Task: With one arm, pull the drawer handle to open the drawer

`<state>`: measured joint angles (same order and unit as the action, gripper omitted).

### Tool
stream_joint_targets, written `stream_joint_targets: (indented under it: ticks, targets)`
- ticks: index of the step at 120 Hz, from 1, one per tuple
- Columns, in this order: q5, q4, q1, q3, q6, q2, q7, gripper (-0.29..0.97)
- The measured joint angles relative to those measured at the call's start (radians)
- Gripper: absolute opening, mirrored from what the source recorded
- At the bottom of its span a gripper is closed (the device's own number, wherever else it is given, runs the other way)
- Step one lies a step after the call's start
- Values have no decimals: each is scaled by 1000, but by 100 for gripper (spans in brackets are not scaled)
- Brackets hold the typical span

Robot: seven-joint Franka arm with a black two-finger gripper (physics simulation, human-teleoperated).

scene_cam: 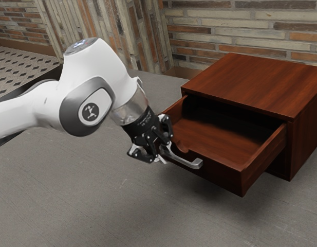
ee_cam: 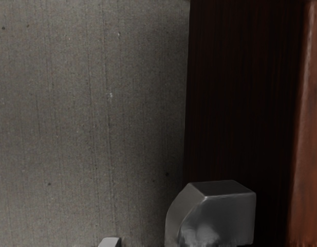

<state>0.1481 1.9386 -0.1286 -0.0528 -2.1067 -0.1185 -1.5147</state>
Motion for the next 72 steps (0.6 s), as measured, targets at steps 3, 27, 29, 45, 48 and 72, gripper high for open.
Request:
stream_joint_targets:
  ticks: [3,27,29,45,48,72]
  targets:
    - [-1,0,0,0,-2,-3,0,15]
    - [-42,-16,42,7,-22,-56,3,48]
    - [-47,-24,43,7,-21,-58,3,50]
    - [-98,-272,50,2,122,-66,2,58]
    - [-100,-299,72,-12,156,-79,2,59]
    - [-96,-307,128,-36,452,-144,9,65]
